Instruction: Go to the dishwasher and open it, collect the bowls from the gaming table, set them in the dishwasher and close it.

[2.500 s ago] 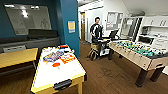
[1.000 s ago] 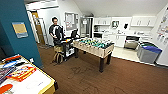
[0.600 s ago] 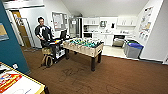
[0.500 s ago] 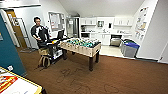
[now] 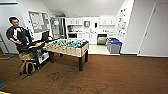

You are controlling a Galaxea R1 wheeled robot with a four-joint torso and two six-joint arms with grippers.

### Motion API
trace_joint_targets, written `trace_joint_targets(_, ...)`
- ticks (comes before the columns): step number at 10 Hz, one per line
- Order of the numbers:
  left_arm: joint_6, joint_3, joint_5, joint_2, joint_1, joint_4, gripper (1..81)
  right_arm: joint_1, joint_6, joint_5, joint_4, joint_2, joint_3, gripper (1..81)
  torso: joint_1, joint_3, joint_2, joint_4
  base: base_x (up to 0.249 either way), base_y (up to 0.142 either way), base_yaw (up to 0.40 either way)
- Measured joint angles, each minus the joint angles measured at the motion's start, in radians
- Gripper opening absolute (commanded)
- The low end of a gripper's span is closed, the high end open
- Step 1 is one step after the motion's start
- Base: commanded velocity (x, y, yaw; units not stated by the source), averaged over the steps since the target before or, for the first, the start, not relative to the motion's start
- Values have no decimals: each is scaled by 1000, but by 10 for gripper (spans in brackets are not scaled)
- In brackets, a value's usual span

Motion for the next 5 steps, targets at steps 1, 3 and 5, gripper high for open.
trace_joint_targets(1, 0, 0, 0, 0, 0, 0, 10, -2, 0, 0, 0, 0, 0, 10, 0, 0, 0, 0, 0, 0, -382)
trace_joint_targets(3, 0, 0, 0, 1, 0, 0, 10, -1, 0, 0, 0, 0, 0, 10, 0, 0, 0, 0, 0, 0, -382)
trace_joint_targets(5, 0, 0, 0, 0, 0, 0, 10, -2, 0, 0, 0, 1, 0, 10, 0, 0, 0, 0, 0, 0, -382)
